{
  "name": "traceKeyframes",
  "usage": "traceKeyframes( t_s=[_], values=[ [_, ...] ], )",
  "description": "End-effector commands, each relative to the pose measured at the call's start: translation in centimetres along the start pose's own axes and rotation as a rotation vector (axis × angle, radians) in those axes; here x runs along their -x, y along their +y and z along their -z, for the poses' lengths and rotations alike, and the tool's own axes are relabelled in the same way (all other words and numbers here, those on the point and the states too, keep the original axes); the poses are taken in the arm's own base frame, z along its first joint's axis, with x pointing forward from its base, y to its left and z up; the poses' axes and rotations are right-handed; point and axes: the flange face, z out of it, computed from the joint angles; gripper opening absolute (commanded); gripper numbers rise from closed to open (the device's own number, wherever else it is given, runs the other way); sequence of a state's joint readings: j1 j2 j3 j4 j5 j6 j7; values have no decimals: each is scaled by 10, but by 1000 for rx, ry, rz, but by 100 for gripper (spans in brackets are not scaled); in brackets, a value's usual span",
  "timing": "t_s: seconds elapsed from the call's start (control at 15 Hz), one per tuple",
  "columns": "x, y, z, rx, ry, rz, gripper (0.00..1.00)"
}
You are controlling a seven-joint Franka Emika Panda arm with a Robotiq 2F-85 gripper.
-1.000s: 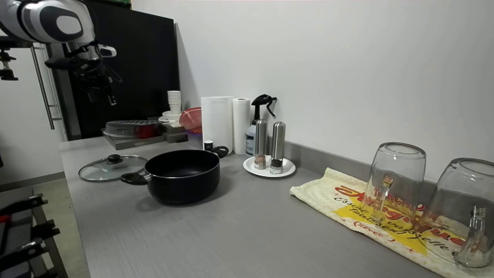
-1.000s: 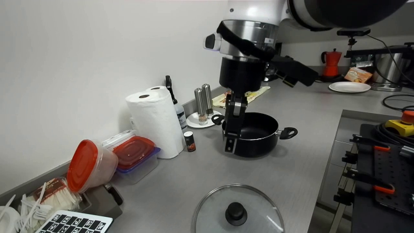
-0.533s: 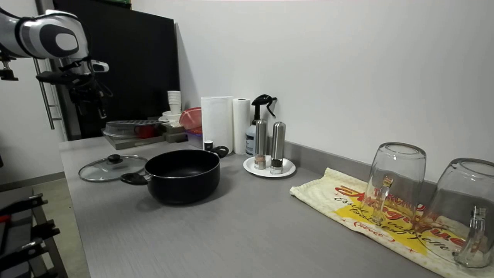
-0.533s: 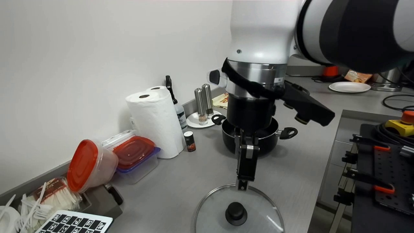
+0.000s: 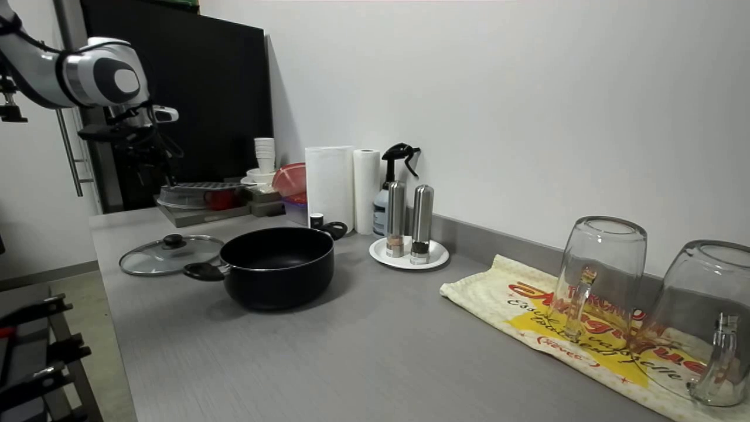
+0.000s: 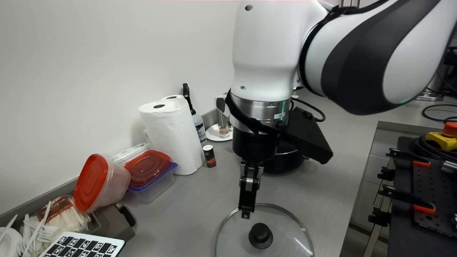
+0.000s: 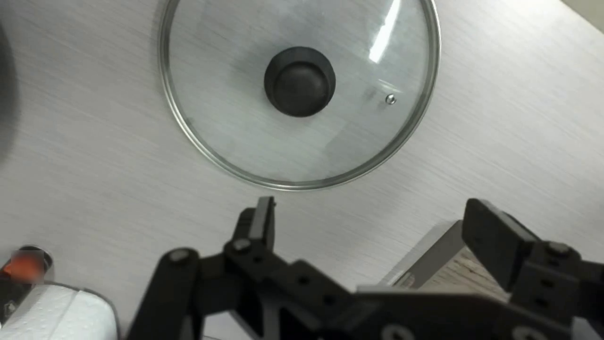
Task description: Cover the pot with the clear lid
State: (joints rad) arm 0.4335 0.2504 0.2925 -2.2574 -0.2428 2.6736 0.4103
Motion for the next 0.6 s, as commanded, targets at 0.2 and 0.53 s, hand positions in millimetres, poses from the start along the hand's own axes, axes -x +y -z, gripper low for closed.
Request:
traceKeyframes(
  t_s=[0.2, 0.53],
  values=[
    [-30, 15, -23, 12, -4, -60, 100],
    [-22, 22, -39, 14, -43, -80, 100]
  ],
)
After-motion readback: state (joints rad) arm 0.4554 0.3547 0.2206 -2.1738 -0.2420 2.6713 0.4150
